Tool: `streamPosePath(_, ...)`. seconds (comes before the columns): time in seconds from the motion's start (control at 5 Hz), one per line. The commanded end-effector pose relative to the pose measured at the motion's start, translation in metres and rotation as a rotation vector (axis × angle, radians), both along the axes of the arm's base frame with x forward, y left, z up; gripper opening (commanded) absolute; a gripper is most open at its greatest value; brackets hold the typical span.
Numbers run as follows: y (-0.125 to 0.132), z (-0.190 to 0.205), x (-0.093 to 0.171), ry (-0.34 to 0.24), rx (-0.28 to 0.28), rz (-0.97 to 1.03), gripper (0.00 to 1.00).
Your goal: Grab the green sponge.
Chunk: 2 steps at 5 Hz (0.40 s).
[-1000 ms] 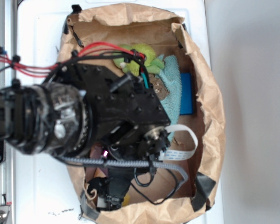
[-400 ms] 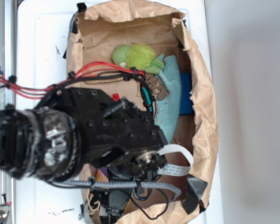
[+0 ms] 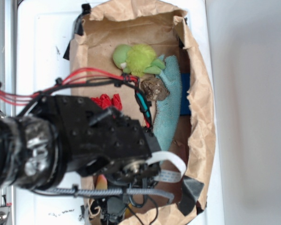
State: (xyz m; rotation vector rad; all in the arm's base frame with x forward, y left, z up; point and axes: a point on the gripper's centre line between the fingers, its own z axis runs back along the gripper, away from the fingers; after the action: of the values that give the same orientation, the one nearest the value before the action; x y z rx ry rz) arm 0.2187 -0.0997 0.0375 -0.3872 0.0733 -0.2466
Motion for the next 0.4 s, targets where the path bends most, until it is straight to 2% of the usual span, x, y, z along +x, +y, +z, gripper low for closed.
streamPosePath(0.0, -0.0056, 0.002, -0.0011, -0.034, 0.002, -0.042, 0.0)
streamPosePath(0.2, -0.0049, 0.002, 0.0004, -0.044, 0.004, -0.045, 0.0)
